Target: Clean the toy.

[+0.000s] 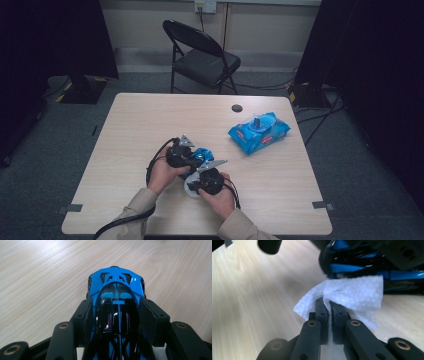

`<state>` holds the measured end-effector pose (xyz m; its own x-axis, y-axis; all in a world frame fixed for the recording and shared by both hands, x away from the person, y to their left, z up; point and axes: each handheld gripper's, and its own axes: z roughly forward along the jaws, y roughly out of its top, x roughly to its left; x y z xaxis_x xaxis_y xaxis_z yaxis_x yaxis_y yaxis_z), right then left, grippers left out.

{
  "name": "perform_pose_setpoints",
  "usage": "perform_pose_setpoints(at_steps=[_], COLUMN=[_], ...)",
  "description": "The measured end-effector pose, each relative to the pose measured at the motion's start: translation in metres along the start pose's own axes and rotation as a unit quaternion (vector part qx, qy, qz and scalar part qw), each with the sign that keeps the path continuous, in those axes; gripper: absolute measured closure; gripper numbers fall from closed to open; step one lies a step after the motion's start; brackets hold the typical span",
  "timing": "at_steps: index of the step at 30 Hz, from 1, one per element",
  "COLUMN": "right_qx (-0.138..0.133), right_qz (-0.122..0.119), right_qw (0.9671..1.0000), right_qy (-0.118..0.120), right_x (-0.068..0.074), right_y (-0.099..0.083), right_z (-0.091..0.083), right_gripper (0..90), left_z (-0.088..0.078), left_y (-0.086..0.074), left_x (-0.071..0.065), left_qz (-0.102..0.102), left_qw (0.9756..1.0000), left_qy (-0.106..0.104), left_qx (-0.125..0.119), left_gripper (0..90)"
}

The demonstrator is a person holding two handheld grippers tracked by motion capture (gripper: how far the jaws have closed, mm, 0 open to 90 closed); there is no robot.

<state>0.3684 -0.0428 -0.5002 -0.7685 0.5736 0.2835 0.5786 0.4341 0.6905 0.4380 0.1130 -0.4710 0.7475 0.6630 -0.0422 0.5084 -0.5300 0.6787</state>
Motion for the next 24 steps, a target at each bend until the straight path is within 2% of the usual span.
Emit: perform_pose_setpoints(at_steps=[3, 5, 10, 14, 17, 21, 24], right_qx=[0.004, 0.008, 0.012, 0.015, 0.015, 0.013, 0.002], right_qz=[-0.011, -0.027, -0.030, -0.033, -0.040, -0.035, -0.030], right_qw=[0.9999, 0.9995, 0.9994, 0.9992, 0.9988, 0.9988, 0.9988], right_qy=[-0.001, -0.011, -0.008, -0.014, -0.026, -0.032, -0.039], right_x=[0.003, 0.003, 0.001, -0.001, -0.004, -0.009, -0.012], right_y=[-0.003, -0.005, -0.009, -0.011, -0.012, -0.012, -0.011], right_z=[-0.004, -0.007, -0.015, -0.021, -0.028, -0.038, -0.046], right_gripper=[86.2, 86.1, 85.0, 81.4, 77.8, 70.6, 63.6], left_z=[0.000, 0.000, 0.000, 0.000, 0.001, 0.000, -0.003], left_y=[0.000, 0.000, 0.000, -0.001, -0.002, -0.001, 0.002], left_x=[0.000, 0.000, 0.000, 0.000, 0.001, 0.002, 0.001], left_qz=[-0.002, -0.004, -0.005, -0.011, -0.017, -0.019, -0.021], left_qw=[1.0000, 1.0000, 1.0000, 0.9999, 0.9998, 0.9998, 0.9998], left_qy=[-0.001, -0.001, 0.001, 0.001, -0.003, -0.005, 0.004], left_qx=[-0.002, -0.002, -0.001, -0.004, -0.007, -0.001, 0.003], left_gripper=[46.9, 46.7, 46.7, 46.2, 45.5, 43.9, 34.7])
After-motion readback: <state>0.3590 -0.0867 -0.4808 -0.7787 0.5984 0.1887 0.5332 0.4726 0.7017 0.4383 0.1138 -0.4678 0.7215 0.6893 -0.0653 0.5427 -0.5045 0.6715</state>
